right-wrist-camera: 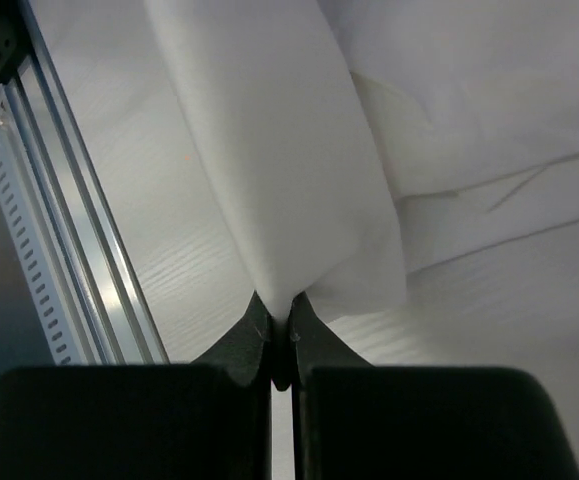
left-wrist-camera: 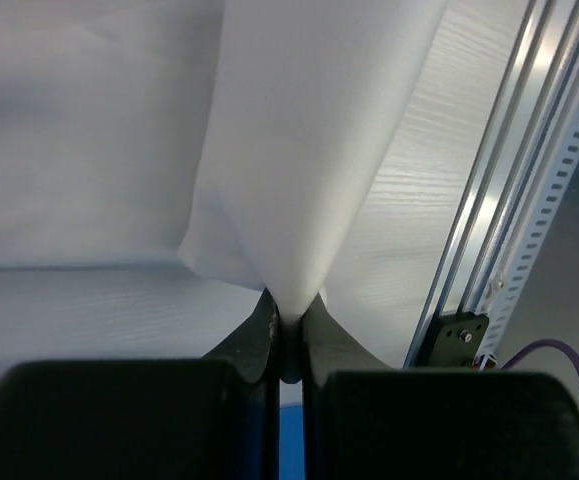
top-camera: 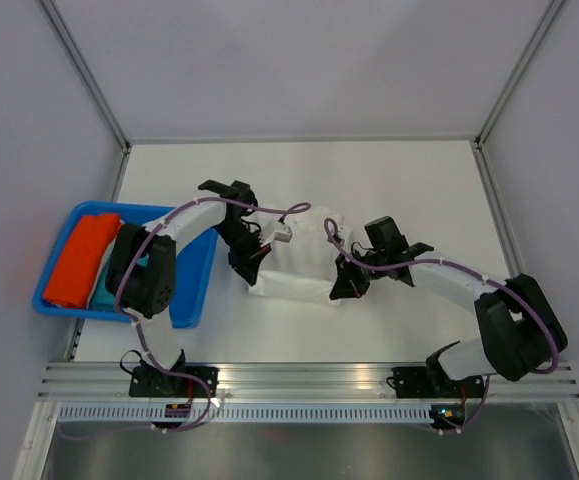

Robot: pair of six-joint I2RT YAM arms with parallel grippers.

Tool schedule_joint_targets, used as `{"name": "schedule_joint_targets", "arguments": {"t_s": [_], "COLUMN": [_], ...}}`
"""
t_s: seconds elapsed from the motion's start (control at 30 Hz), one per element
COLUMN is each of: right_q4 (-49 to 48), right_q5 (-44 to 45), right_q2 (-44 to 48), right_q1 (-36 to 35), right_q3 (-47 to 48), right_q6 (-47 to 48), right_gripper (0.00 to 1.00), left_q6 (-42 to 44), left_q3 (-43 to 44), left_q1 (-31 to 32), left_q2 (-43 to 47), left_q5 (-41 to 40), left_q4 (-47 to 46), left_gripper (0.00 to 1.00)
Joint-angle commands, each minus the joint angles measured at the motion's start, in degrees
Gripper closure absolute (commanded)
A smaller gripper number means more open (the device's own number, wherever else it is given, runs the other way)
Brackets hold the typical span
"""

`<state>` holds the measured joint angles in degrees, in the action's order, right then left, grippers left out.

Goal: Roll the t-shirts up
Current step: Roll the tshirt

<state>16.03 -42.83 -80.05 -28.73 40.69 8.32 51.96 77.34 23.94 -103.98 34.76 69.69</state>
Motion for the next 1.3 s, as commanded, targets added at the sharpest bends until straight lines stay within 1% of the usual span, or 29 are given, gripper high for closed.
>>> {"name": "schedule_joint_targets", "arguments": {"t_s": [0.0, 0.03, 0.07, 0.1, 0.13, 0.2, 0.23, 0.27, 0.3, 0.33, 0.4, 0.43, 0.47, 0.53, 0.6, 0.63, 0.7, 0.77, 0.83, 0.87, 0.93, 1.0, 1.07, 1.17, 1.2, 1.23, 1.27], "right_q4": [0.22, -0.21, 0.75, 0.67, 0.23, -0.39, -0.56, -0.65, -0.74, -1.0, -3.28, -4.94, -5.31, -5.66, -5.57, -6.36, -8.2, -12.59, -15.14, -15.5, -19.1, -23.47, -25.86, -32.97, -37.35, -39.48, -41.06], "right_q5": [-2.61, -0.78, -0.77, -0.24, 0.72, 1.43, 1.87, 2.92, 3.1, 3.62, 4.59, 4.51, 4.42, 4.24, 4.5, 5.12, 5.56, 5.21, 7.04, 8.36, 9.25, 8.64, 8.99, 9.25, 8.91, 8.38, 6.03], "right_q2": [-7.28, -8.44, -11.5, -12.57, -13.46, -15.74, -16.1, -16.19, -15.67, -14.88, -11.1, -9.61, -6.9, -4.77, -2.14, -1.26, 1.38, 2.96, 3.5, 3.5, 2.63, 1.31, -1.33, -5.54, -6.69, -9.22, -10.64], "right_q1": [5.25, 5.79, 6.14, 7.1, 7.37, 8.16, 8.34, 8.34, 8.51, 8.6, 9.21, 9.48, 9.66, 9.83, 9.83, 9.75, 9.13, 7.91, 6.76, 5.54, 4.92, 4.56, 3.6, 3.16, 3.15, 3.07, 3.07], "right_q3": [1.93, 2.2, 3.07, 4.47, 5.01, 6.41, 6.68, 6.86, 6.86, 6.51, 4.85, 4.23, 3.18, 2.73, 2.73, 2.73, 1.94, 0.8, -0.08, -0.6, -2.1, -3.42, -3.77, -5.09, -5.53, -6.4, -6.5], "right_q6": [0.29, -0.66, -0.15, -0.84, -1.72, -3.73, -4.09, -4.36, -4.45, -4.88, -6.03, -7.25, -7.44, -7.96, -8.14, -10.06, -10.95, -13.57, -14.38, -14.38, -14.99, -17.62, -20.77, -24.91, -27.97, -29.31, -30.71], "right_gripper": [1.0, 1.0, 1.0, 1.0, 0.98, 0.94, 0.89, 0.79, 0.74, 0.66, 0.62, 0.57, 0.55, 0.53, 0.53, 0.53, 0.53, 0.52, 0.41, 0.4, 0.39, 0.37, 0.34, 0.34, 0.34, 0.35, 0.37], "left_q6": [-6.34, -6.96, -7.66, -8.63, -9.16, -11.26, -11.71, -11.88, -11.89, -11.71, -11.36, -11.36, -11.36, -11.36, -11.71, -11.97, -12.68, -13.9, -14.78, -14.96, -15.49, -15.49, -15.58, -15.75, -15.84, -15.93, -15.84], "left_q3": [3.16, 4.3, 5.09, 5.88, 7.46, 8.79, 9.84, 10.19, 10.2, 9.94, 9.58, 9.06, 8.79, 8.18, 8.0, 7.91, 7.91, 7.65, 7.74, 7.65, 7.39, 7.12, 6.95, 6.86, 6.68, 6.6, 6.51], "left_q1": [-1.35, -2.05, -2.49, -2.76, -3.28, -3.73, -4.08, -4.08, -4.08, -4.08, -4.08, -4.08, -4.17, -4.17, -4.17, -4.26, -4.43, -4.78, -4.96, -5.05, -5.31, -5.49, -5.49, -5.57, -5.58, -5.58, -5.58], "left_q2": [-4.29, -6.3, -7.36, -8.33, -10.52, -12.02, -12.64, -13.43, -13.44, -13.44, -13.44, -13.35, -13.09, -12.82, -12.47, -12.38, -11.86, -11.33, -11.15, -11.15, -11.06, -11.15, -11.24, -11.24, -11.15, -10.89, -10.63], "left_q5": [-2.58, -3.38, -4.0, -5.13, -5.84, -8.55, -9.09, -9.1, -9.1, -9.01, -9.62, -9.8, -9.72, -9.1, -8.4, -8.4, -7.61, -6.91, -6.47, -6.38, -6.29, -6.02, -6.29, -7.16, -7.34, -7.43, -7.95], "left_q4": [-1.74, -2.27, -2.54, -2.98, -3.33, -4.47, -5.0, -5.0, -5.09, -5.0, -5.0, -5.09, -5.09, -5.0, -5.0, -5.09, -5.0, -5.09, -5.09, -5.09, -5.18, -5.27, -5.35, -5.53, -5.88, -6.06, -6.32], "left_gripper": [0.97, 0.97, 0.97, 0.96, 0.96, 0.98, 0.98, 0.98, 0.98, 0.98, 0.98, 0.98, 0.98, 0.98, 0.98, 0.98, 0.98, 0.98, 0.98, 0.98, 0.98, 0.98, 0.97, 0.93, 0.92, 0.89, 0.87]}}
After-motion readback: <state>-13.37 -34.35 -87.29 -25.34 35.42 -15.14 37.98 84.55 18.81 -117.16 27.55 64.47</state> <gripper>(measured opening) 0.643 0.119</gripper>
